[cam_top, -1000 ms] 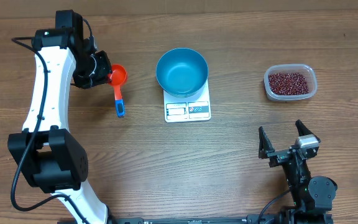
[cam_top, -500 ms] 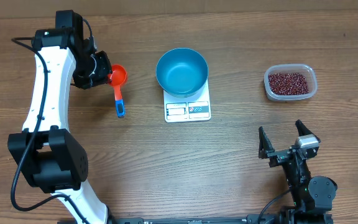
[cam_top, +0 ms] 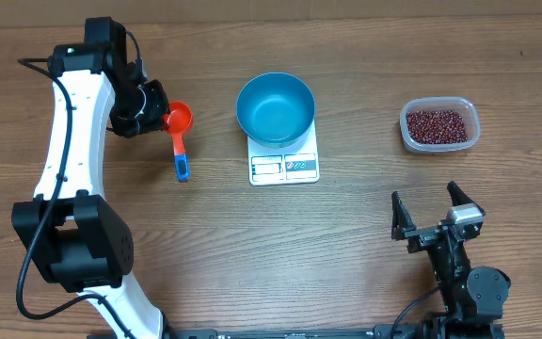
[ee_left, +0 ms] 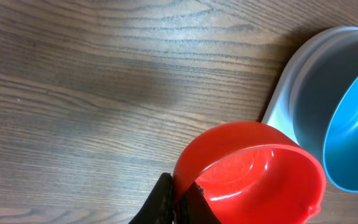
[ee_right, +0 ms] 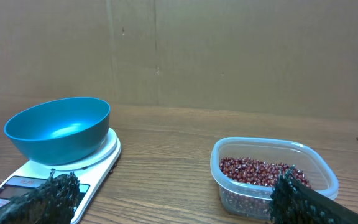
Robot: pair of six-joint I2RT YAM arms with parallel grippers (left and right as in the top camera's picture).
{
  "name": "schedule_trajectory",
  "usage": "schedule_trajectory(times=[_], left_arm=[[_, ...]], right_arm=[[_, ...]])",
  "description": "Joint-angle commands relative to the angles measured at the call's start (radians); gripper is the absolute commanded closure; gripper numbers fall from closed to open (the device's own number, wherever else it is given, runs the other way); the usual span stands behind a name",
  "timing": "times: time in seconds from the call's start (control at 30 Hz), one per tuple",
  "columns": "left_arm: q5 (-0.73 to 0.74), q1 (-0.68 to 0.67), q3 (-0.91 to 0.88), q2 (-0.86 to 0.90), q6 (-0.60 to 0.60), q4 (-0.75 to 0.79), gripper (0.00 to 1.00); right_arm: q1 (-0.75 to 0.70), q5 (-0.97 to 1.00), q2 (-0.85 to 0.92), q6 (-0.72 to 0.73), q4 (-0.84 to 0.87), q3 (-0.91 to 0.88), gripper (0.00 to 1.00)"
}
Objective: Scoop item into bowl and weigh 150g on scale
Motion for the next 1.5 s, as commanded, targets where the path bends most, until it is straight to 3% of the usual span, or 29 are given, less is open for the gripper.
schedule_trajectory(times=[0.0,0.67,1.47], left_arm=[[0.015,0.005,0.028,-0.029,-0.011,-0.012,0.96],[0.016,0.004,0.028,-0.029,-0.194,-0.031,0.96],[-0.038,-0.095,0.028,-0.029,-0.296,0.004,0.96]], right_arm=[[0.006,0.003,-0.008,-0.001,0.005,-0.010,0.00],[0.006,0.003,-0.008,-0.001,0.005,-0.010,0.00],[0.006,0.003,-0.008,-0.001,0.005,-0.010,0.00]])
